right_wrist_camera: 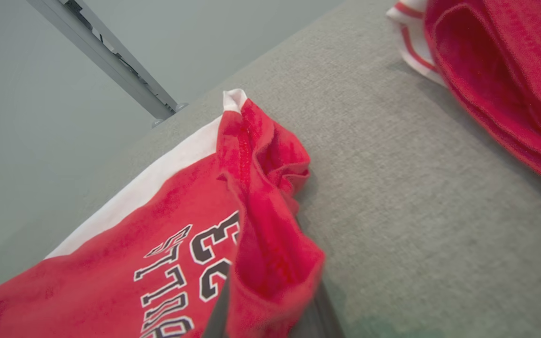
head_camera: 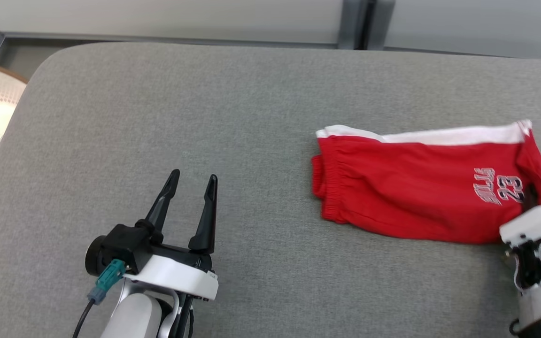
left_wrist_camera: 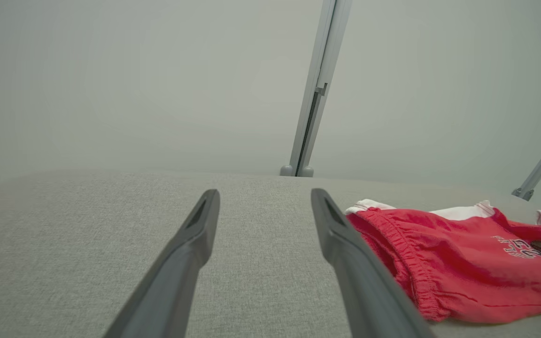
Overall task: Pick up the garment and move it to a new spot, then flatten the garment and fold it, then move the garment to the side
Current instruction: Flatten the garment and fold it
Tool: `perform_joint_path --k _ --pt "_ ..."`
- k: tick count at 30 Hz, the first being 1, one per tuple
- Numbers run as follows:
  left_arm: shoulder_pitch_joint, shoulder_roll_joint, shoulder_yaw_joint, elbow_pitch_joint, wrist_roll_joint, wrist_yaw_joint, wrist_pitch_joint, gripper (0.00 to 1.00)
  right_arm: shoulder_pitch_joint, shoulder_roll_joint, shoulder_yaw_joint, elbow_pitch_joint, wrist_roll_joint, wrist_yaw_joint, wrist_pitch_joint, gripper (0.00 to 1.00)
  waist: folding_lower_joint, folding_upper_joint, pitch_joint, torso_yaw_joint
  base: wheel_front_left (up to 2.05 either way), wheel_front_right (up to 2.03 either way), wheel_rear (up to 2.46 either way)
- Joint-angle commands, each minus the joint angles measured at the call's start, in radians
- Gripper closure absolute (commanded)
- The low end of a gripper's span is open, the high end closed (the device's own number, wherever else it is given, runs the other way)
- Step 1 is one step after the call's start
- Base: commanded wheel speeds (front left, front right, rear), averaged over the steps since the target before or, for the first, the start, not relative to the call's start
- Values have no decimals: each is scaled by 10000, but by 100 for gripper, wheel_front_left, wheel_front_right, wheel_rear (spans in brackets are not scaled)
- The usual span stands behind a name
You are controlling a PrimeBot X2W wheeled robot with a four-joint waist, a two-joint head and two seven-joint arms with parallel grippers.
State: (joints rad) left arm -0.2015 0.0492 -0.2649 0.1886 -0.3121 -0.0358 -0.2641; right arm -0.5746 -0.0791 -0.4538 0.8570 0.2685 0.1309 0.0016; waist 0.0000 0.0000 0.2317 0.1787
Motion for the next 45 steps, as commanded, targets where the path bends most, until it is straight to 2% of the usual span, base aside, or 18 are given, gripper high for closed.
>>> perform_joint_path --k 1,7,11,14,19,20,27,33,39,40,41,45 --pt "108 34 36 35 76 -84 4 0 399 -32 -253 -163 128 -6 -222 100 0 0 -311 -302 0 0 0" --pt "266 38 54 -61 284 -69 4 0 1182 151 -263 -642 415 -6 -467 100 0 0 -600 -556 0 0 0" --pt "317 37 3 -14 377 -120 4 0 1053 244 275 -937 718 -6 -605 100 0 0 -748 -544 0 0 0" --pt "389 34 62 28 385 -153 4 0 874 269 1125 -1277 1191 -4 -673 100 0 0 -861 -469 0 0 0" --pt "539 35 102 113 369 -145 4 0 1027 277 2809 -1828 2636 -4 -859 100 0 0 -1110 -228 0 0 0" --pt "539 35 102 113 369 -145 4 0 1027 277 2809 -1828 2636 -4 -859 100 0 0 -1110 -228 0 0 0" --pt "747 32 60 189 358 -133 4 0 1760 260 5463 -2968 4265 -4 -994 100 0 0 -1479 257 0 0 0" --pt "906 34 41 151 337 -76 4 0 2052 265 6799 -3194 4597 -4 -1070 100 0 0 -1594 679 0 0 0" --pt "923 37 9 113 253 -39 4 0 1713 179 7360 -2438 4185 -4 -1190 100 0 0 -1506 1098 0 0 0" --pt "926 32 6 113 242 -25 4 0 1653 158 7471 -2308 4053 -4 -1243 53 0 0 -1482 1160 0 0 0" --pt "927 32 3 106 224 -12 4 0 1614 164 7579 -2246 4065 -4 -1291 0 0 0 -1453 1219 0 0 0" --pt "922 35 27 99 217 12 4 0 1643 85 8377 -2005 4192 -4 -1154 0 0 0 -1368 1385 0 0 0"
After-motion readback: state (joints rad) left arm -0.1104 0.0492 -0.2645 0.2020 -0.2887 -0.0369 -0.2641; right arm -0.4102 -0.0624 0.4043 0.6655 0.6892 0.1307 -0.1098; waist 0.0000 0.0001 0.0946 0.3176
